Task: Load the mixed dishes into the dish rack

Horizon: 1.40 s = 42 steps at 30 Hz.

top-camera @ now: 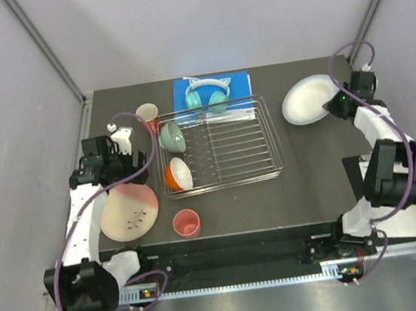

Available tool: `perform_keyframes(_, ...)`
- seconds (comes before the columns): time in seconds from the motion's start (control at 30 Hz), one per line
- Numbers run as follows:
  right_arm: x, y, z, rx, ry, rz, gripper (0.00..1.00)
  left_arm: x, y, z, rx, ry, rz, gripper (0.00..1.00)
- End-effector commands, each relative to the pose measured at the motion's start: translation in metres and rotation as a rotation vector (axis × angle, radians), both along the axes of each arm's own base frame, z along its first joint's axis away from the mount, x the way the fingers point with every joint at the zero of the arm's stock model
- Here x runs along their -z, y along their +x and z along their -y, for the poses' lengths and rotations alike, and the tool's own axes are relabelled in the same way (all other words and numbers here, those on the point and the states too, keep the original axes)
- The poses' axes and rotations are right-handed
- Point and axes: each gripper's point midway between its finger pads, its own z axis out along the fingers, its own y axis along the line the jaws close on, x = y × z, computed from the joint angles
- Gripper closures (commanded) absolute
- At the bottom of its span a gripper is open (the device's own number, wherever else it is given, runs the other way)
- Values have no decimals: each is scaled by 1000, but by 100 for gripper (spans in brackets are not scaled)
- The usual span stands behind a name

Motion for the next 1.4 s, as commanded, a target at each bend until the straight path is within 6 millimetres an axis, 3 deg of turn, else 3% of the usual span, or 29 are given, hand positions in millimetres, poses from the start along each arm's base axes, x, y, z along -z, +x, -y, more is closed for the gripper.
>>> perform_keyframes(0.0, -175, 8, 11, -5, -174, 391, 100, -6, 30, 5, 37, -29, 41, 9)
perform_keyframes(0.13, -222, 0, -13, -104, -186, 498, 100, 10, 46, 11, 64, -67, -41, 15)
perform_keyframes(0.3, -268, -19, -71, -294, -325, 586, 100, 5, 58, 21, 105, -126, -112, 21)
perform_keyframes(0.33, -271, -23, -80, -351, -404, 588, 100, 7, 59, 25, 117, -152, -137, 21)
perform_keyframes(0.37, -277, -27, -106, -405, -441, 608, 100, 6, 59, 28, 124, -167, -148, 21)
perform_keyframes(0.43, -287, -35, -122, -469, -569, 639, 100, 1, 65, 32, 136, -189, -145, 21)
perform_keyframes(0.47, -284, -40, -138, -502, -606, 660, 100, 0, 67, 32, 137, -192, -144, 21)
perform_keyframes(0.5, -295, -49, -144, -513, -637, 709, 100, -4, 70, 32, 137, -194, -136, 20)
perform_keyframes(0.57, -297, -58, -160, -584, -731, 807, 100, -3, 70, 34, 144, -202, -146, 18)
perform_keyframes(0.6, -308, -72, -167, -614, -758, 873, 100, -5, 71, 35, 149, -207, -146, 15)
perform_keyframes(0.7, -317, -84, -176, -662, -864, 969, 100, -3, 65, 43, 190, -205, -181, 5)
perform_keyframes(0.73, -317, -85, -177, -690, -914, 980, 100, 0, 62, 47, 211, -194, -195, 1)
perform_keyframes(0.97, -303, -87, -214, -910, -1134, 992, 100, 6, 67, 46, 199, -132, -183, 1)
perform_keyframes(1.03, -290, -79, -224, -976, -1156, 952, 100, 7, 67, 46, 200, -131, -187, 1)
perform_keyframes(1.07, -297, -80, -231, -996, -1152, 975, 100, 9, 67, 46, 202, -130, -192, 1)
perform_keyframes(1.13, -284, -73, -242, -1063, -1160, 944, 100, 11, 66, 46, 208, -126, -194, 1)
perform_keyframes(1.37, -271, -51, -288, -1177, -1203, 962, 100, 20, 71, 39, 202, -91, -199, 5)
